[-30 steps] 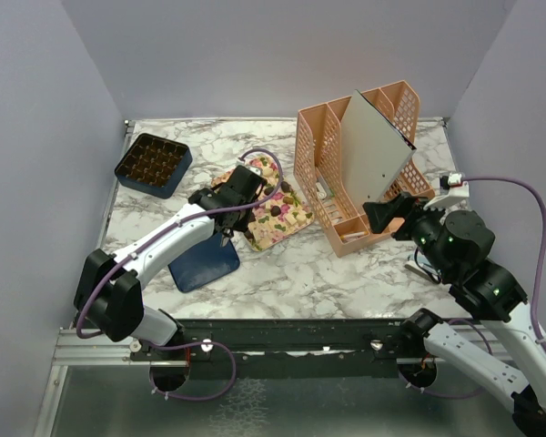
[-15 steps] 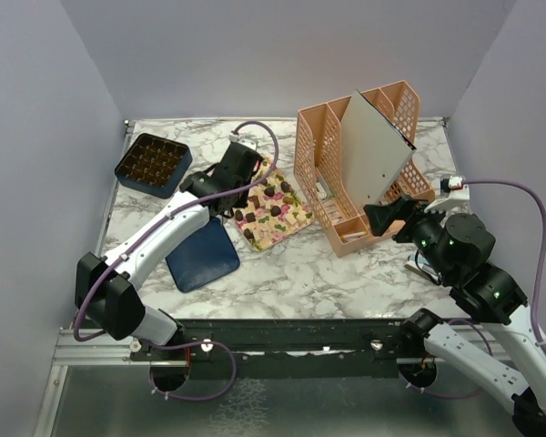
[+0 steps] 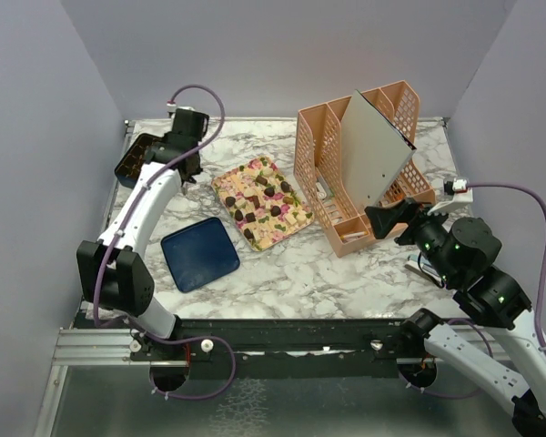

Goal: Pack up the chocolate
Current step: Pick up the fake chocolate from the plate, then place the fake chocolate in the packing box, then pick up the fake chocolate from the plate.

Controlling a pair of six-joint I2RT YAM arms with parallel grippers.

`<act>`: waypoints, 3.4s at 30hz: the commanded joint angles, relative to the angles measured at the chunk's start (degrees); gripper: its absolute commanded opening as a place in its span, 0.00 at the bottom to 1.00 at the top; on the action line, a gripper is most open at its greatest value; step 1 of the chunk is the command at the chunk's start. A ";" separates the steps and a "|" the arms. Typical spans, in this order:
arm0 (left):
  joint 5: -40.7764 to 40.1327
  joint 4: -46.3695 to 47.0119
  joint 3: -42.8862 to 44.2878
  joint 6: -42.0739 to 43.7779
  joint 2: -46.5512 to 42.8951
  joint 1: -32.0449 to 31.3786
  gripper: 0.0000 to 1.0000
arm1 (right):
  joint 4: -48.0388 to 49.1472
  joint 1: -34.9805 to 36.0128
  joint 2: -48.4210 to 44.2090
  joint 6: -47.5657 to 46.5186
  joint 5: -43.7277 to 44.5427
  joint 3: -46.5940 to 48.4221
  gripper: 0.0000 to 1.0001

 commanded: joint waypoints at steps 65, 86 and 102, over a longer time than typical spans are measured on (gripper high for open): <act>17.28 1.61 20.69 5.38 19.07 21.58 0.41 | 0.89 0.12 -0.94 -3.02 0.13 -0.23 0.98; 20.38 0.93 -4.41 5.17 -2.43 -2.84 0.42 | -3.38 0.15 -1.60 -4.28 4.54 1.76 0.98; 18.02 2.02 -16.92 6.27 -10.21 -6.73 0.43 | -4.83 0.12 -0.99 -4.13 6.59 2.65 0.98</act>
